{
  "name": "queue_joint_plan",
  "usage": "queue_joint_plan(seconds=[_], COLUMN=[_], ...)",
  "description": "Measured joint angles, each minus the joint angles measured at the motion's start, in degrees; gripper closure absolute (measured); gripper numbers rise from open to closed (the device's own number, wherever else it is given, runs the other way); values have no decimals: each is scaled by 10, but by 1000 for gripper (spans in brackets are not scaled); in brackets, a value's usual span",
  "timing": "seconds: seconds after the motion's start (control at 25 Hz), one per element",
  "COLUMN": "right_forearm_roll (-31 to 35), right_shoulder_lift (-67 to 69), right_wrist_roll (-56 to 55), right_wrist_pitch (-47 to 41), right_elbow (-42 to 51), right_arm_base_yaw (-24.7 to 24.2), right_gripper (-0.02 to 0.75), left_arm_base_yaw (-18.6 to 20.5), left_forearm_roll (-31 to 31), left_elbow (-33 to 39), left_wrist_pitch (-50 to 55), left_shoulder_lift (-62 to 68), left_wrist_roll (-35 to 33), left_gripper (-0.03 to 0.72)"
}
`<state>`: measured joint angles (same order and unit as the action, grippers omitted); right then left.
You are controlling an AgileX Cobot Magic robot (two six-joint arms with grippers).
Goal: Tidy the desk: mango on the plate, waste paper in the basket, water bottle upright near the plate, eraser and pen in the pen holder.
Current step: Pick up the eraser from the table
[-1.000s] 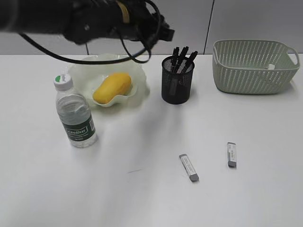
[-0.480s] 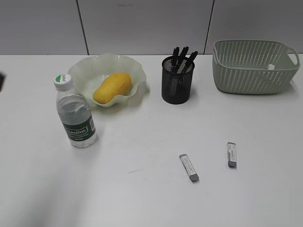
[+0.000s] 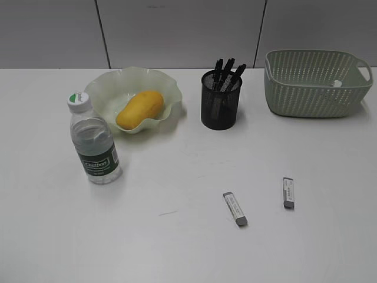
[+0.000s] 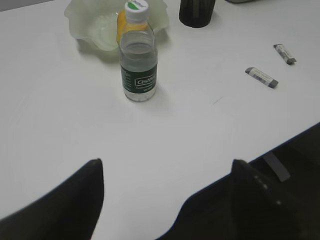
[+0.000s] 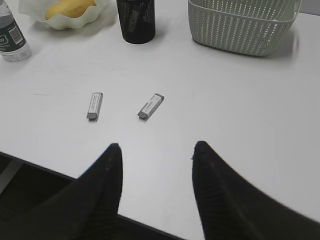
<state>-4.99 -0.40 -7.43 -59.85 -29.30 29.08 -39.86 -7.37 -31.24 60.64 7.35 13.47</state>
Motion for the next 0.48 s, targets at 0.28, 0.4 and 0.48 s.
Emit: queue_joint_plan(seconds=[0.28,0.4,0.48], right_forearm_roll=[0,2,6], right_shoulder_lift=[0,0,9], right_wrist_roll=[0,-4,-6], right_wrist_pitch=[0,0,0], right_elbow=[0,0,0], right_arm_base_yaw=[0,0,0], right_gripper=[366,366,366], left_arm_base_yaw=[0,1,15], left_forearm_roll=[8,10,14], left_elbow=[4,4,4], left_wrist_pitch=[2,2,2], left_shoulder_lift=[-4,-7,-17], left_wrist_roll=[-2,-2,-2], left_gripper=[114,134,142])
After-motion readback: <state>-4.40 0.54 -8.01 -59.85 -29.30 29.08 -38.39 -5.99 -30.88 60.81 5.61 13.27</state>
